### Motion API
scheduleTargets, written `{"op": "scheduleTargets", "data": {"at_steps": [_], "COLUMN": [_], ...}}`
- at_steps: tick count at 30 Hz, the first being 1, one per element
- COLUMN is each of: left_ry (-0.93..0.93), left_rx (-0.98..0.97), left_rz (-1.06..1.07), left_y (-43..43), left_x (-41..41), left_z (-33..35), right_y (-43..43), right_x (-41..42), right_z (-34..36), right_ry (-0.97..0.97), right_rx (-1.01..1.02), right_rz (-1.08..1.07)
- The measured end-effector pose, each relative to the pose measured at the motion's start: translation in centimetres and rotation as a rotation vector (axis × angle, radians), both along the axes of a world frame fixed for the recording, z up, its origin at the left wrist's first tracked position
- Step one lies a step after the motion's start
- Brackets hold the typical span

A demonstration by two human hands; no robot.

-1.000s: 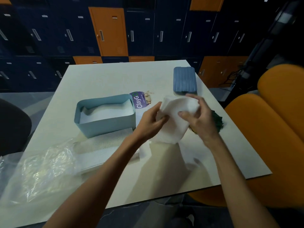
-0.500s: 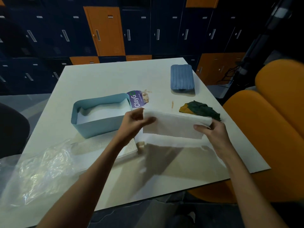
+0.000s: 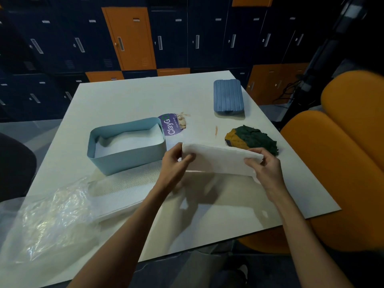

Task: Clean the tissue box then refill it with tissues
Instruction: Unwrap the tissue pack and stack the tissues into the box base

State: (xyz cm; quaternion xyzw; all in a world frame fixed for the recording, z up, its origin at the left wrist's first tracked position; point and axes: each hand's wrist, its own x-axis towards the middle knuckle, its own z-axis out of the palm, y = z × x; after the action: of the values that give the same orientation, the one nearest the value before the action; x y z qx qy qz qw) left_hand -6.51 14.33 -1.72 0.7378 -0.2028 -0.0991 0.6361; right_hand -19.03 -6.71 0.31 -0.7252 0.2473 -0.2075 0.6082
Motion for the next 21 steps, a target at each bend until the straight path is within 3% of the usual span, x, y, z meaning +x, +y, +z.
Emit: {"op": "scheduleTargets", "data": {"at_steps": [6, 10, 14, 21], "left_ry": [-0.049, -0.033, 0.106, 0.349], "left_rx": [0.195, 0.178, -0.01, 0.037], "left_rz": [-0.045, 0.011, 0.084, 0.235], "left_y": [1.3, 2.4, 4.7, 13.4], "left_x": [0.2, 0.6, 1.0, 5.9], "left_z": [-0.9, 0.9, 5.8, 11.7], "right_y": [-0.2, -0.1, 1.3, 8.0], "right_x": [-0.1, 0.6, 3.3, 12.0], "right_z": [-1.8, 0.1, 3.5, 9.0], "right_ry": [0.139, 0.11, 0.043, 0.047], "right_rx": [-0.002, 0.004, 0.121, 0.17], "right_rz": [0.023, 0.046, 0.102, 0.283]}}
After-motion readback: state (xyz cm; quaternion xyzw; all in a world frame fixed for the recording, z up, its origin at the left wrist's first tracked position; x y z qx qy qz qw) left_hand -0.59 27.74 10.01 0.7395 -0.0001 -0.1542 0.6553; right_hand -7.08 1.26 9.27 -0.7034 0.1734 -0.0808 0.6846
